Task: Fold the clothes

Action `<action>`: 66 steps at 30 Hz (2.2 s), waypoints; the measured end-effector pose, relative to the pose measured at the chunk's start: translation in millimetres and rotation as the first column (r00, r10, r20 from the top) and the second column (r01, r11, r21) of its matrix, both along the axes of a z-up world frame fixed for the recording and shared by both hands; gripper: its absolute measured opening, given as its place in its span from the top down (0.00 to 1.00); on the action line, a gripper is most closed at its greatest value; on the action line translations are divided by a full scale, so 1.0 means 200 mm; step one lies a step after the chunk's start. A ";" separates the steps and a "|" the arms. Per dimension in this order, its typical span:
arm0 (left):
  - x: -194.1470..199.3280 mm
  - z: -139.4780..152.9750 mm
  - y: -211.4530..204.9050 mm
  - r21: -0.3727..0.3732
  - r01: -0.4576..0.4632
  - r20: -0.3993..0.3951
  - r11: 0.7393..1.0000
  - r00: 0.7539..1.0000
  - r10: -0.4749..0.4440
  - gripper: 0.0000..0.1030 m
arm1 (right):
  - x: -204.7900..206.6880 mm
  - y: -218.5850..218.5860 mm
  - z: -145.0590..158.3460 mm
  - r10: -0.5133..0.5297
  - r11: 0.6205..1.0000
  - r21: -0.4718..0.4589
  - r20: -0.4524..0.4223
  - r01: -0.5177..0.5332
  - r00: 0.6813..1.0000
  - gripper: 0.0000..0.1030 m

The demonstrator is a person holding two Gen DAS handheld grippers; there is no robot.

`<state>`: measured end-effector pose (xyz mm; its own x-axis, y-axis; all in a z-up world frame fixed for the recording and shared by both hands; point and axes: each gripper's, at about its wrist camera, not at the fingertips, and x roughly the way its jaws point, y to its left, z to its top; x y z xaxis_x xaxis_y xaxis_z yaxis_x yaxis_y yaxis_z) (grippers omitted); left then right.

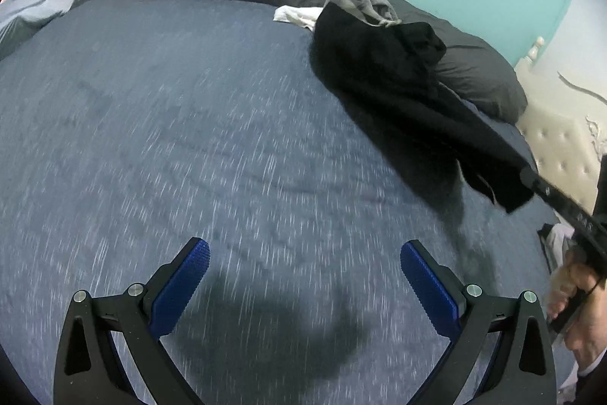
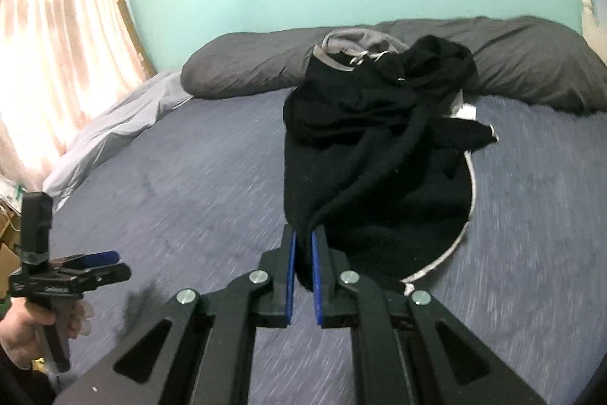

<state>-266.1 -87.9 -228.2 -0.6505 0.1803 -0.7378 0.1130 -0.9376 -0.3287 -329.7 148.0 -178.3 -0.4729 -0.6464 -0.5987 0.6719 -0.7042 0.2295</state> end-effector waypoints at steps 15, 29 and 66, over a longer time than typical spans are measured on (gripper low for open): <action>0.27 -0.19 -0.11 0.073 -0.060 0.014 0.996 0.998 0.059 0.00 | 0.19 0.11 -0.22 -0.069 0.996 0.058 0.148 0.061 0.986 0.99; 0.20 -0.31 -0.23 0.044 -0.110 0.030 0.993 0.994 0.108 0.00 | -0.38 -0.05 -0.29 -0.195 0.980 0.063 0.147 0.188 0.970 0.58; 0.16 -0.38 -0.22 0.034 -0.090 0.050 0.995 0.995 0.088 0.00 | -0.83 -0.45 -0.40 -0.262 0.962 -0.037 0.164 0.272 0.951 0.93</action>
<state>-233.3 -132.6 -303.8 -0.6287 0.1502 -0.7630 0.2121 -0.9108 -0.3541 -495.6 57.8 -258.8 -0.5372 -0.5454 -0.6434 0.4138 -0.8351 0.3624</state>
